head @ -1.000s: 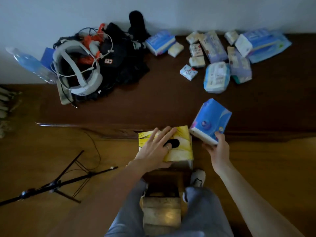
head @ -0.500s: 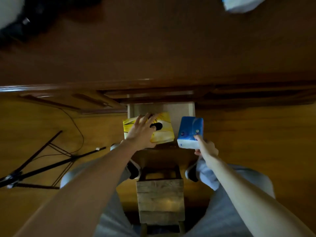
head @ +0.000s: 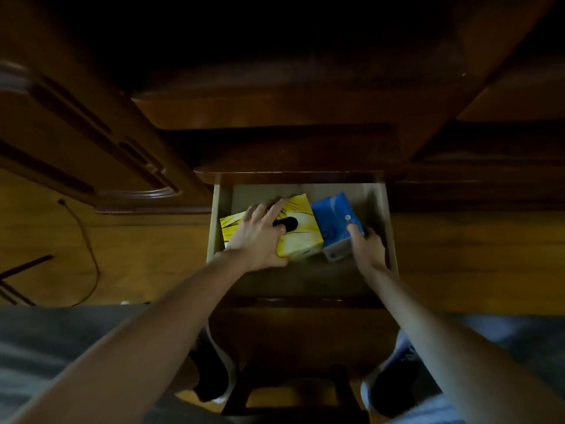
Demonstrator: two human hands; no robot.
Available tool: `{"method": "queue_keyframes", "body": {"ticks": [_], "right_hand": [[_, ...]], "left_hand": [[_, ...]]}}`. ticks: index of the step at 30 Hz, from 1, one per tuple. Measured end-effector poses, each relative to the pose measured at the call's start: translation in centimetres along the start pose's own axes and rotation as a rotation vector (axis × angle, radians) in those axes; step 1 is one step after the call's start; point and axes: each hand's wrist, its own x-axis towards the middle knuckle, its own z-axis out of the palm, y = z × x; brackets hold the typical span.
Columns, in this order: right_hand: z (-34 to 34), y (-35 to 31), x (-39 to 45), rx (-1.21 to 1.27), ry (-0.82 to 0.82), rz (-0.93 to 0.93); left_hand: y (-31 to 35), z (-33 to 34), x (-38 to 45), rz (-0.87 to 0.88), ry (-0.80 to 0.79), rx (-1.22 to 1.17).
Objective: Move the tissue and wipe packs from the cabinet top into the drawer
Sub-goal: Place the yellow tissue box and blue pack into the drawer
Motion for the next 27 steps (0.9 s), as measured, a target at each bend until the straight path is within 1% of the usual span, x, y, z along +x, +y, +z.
{"method": "queue_keyframes", "body": {"ticks": [1, 3, 4, 5, 9, 12, 16, 17, 19, 22, 26, 27], "right_hand": [[0.2, 0.0, 0.0, 0.011, 0.000, -0.008], [0.2, 0.5, -0.8, 0.005, -0.040, 0.040], [-0.2, 0.6, -2.2, 0.030, -0.050, 0.063], [-0.5, 0.7, -2.4, 0.041, -0.056, 0.060], [-2.3, -1.0, -4.5, -0.038, -0.115, 0.113], [-2.8, -1.7, -5.3, -0.068, -0.133, 0.105], [-2.6, -0.7, -5.3, -0.188, -0.091, 0.053], [-2.4, -0.3, -4.9, -0.209, -0.082, 0.052], [-2.1, 0.5, -4.2, -0.209, -0.087, 0.055], [-1.7, 1.9, -3.6, -0.191, -0.146, 0.064], [-1.5, 3.7, -3.0, -0.359, -0.323, 0.084], [-1.4, 3.8, -2.6, -0.379, -0.334, 0.082]], "left_hand": [[-0.1, 0.1, -0.1, -0.001, 0.010, 0.036], [0.4, 0.0, -1.3, 0.003, 0.013, 0.098], [0.6, -0.5, -2.6, -0.015, -0.022, 0.081], [0.3, -0.6, -3.3, -0.020, -0.013, 0.047], [0.4, -1.7, -4.9, -0.043, -0.075, -0.033], [1.2, -1.3, -5.3, -0.039, -0.179, 0.017], [0.3, 0.0, -4.7, -0.022, -0.323, 0.054], [0.0, 0.4, -4.7, -0.028, -0.366, 0.073], [0.0, 1.6, -4.7, -0.082, -0.438, 0.038], [0.2, 3.9, -4.6, -0.147, -0.418, -0.019], [-0.5, 5.3, -4.5, -0.164, -0.258, -0.017], [-0.7, 5.4, -4.4, -0.169, -0.243, -0.027]]}}
